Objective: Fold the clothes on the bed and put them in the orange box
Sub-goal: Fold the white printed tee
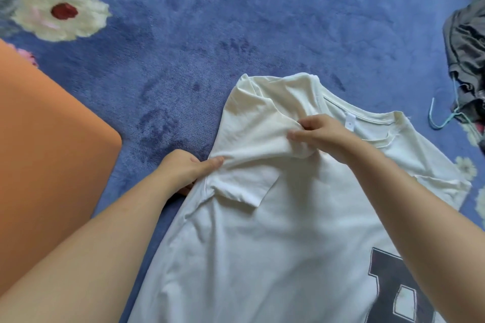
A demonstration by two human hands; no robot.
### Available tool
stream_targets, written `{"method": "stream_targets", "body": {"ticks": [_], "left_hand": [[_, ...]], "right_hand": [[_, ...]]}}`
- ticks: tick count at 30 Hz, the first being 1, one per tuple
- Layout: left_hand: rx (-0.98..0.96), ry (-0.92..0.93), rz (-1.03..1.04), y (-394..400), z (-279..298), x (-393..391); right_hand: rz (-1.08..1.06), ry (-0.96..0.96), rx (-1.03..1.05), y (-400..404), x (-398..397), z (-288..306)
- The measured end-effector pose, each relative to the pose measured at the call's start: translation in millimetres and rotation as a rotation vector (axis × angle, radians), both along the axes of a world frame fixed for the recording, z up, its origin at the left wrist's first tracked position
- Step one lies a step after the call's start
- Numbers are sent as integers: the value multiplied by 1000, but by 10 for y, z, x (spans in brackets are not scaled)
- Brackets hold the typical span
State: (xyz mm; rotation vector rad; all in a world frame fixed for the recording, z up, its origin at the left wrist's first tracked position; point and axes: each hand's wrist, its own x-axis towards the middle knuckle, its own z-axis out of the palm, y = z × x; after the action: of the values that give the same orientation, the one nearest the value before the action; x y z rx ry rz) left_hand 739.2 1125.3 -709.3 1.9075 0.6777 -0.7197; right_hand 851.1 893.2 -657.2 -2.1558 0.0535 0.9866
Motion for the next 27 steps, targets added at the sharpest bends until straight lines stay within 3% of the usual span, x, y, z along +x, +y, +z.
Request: {"method": "stream_targets", "body": {"ticks": [2, 4, 5, 7, 8, 10, 13, 15, 17, 21, 27], "left_hand": [[141, -88, 16, -88, 52, -109], [344, -294, 132, -253, 77, -307], [481, -484, 146, -344, 78, -419], [657, -882, -42, -506, 49, -580], [686, -1033, -193, -572, 4, -623], [702, -1157, -427, -644, -89, -610], [689, -1258, -503, -682, -85, -513], [579, -1368, -548, -671, -101, -521], [523, -1366, -604, -637, -132, -586], [608, -1180, -650, -609, -261, -667], [758, -1067, -628, -625, -257, -797]], "right_hand": [[-99, 20, 113, 19, 7, -47], [-129, 27, 131, 50, -2, -100], [-146, 33, 132, 54, -7, -127], [-179, 53, 144, 52, -14, -180], [-182, 60, 147, 52, -17, -200], [-180, 62, 143, 43, -25, -225], [-176, 19, 133, 51, -36, -214], [-130, -114, 45, 49, -4, -202], [27, -360, -135, 49, 8, -211], [357, -727, -439, 29, -175, -342], [87, -837, -325, -186, -582, -477]]}}
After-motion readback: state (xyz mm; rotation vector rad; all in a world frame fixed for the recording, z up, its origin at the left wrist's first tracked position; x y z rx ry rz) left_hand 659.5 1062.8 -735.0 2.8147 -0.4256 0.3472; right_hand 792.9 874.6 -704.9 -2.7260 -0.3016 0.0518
